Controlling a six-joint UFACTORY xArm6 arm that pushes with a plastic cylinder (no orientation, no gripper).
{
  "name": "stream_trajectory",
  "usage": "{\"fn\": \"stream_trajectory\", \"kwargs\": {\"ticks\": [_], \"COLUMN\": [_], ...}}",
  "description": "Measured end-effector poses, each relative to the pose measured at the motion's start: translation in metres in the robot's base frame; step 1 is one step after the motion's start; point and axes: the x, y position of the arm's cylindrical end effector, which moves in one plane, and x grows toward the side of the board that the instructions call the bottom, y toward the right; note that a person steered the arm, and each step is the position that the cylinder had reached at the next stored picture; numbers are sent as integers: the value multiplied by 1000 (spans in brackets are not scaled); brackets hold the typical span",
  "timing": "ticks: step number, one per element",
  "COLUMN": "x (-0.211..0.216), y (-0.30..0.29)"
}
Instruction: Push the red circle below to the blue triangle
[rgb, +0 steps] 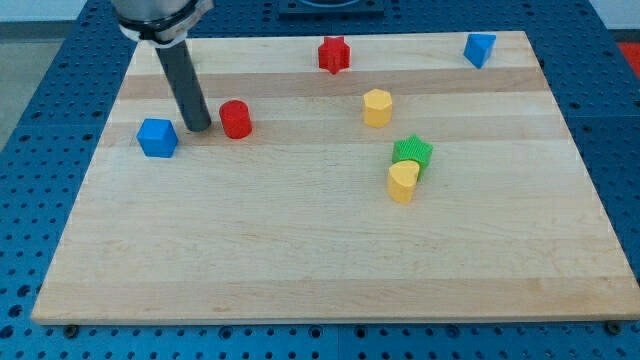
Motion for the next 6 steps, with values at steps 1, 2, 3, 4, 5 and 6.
{"fn": "stream_trajectory", "kwargs": {"ticks": [1, 2, 3, 4, 5, 6], "x": [0, 0, -1, -7, -13, -18], "y": [37, 75, 100, 105, 108, 112]}}
